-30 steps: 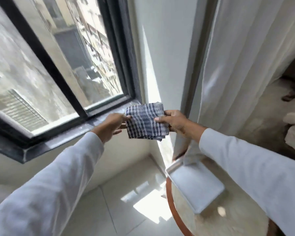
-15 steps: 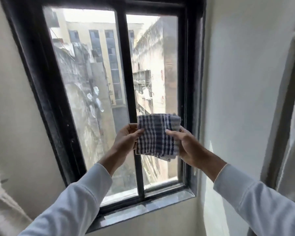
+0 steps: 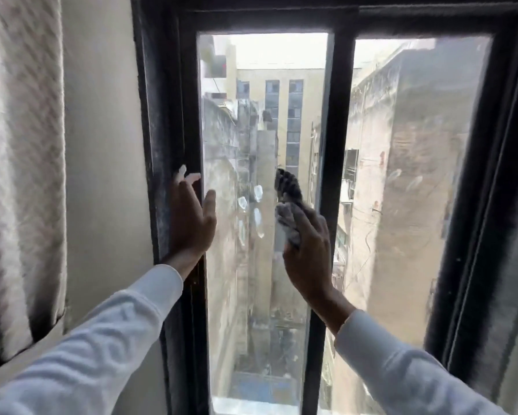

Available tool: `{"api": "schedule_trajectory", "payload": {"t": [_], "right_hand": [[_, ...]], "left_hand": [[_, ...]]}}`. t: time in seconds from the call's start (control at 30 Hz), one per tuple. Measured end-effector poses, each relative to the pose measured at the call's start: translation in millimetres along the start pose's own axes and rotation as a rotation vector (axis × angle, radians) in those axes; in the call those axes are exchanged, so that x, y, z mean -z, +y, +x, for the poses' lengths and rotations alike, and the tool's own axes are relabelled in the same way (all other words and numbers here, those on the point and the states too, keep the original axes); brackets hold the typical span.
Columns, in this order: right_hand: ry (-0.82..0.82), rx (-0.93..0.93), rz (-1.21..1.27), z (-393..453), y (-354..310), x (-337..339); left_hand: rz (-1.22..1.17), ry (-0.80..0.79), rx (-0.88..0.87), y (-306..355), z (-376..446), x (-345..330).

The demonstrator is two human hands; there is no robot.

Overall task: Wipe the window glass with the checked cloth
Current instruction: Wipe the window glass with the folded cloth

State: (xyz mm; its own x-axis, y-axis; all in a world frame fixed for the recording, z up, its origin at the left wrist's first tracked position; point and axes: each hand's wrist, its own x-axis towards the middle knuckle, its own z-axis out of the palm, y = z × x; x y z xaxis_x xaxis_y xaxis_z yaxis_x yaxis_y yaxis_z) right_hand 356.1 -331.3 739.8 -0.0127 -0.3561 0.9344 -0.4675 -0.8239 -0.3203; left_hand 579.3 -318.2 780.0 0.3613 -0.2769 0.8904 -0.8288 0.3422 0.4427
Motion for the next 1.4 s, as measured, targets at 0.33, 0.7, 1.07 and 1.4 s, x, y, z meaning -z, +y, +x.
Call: {"api": "schedule_trajectory", "payload": {"t": [0.33, 0.7, 1.07, 1.4], "right_hand": [[-0.616, 0.699, -0.529, -60, 40, -140], [-0.264, 0.921, -0.668, 28, 61, -106], [-0.15, 0.563, -0.741, 52, 62, -93], [-0.025, 0.429, -0.699, 91, 44, -92]], "left_hand": [[0.189, 0.021, -0.288, -51, 62, -28], [0.016, -0.011, -0.288, -46, 64, -20], [-0.013, -0.025, -0.305, -53, 63, -21], [0.132, -0.014, -0.294, -56, 60, -29]]}}
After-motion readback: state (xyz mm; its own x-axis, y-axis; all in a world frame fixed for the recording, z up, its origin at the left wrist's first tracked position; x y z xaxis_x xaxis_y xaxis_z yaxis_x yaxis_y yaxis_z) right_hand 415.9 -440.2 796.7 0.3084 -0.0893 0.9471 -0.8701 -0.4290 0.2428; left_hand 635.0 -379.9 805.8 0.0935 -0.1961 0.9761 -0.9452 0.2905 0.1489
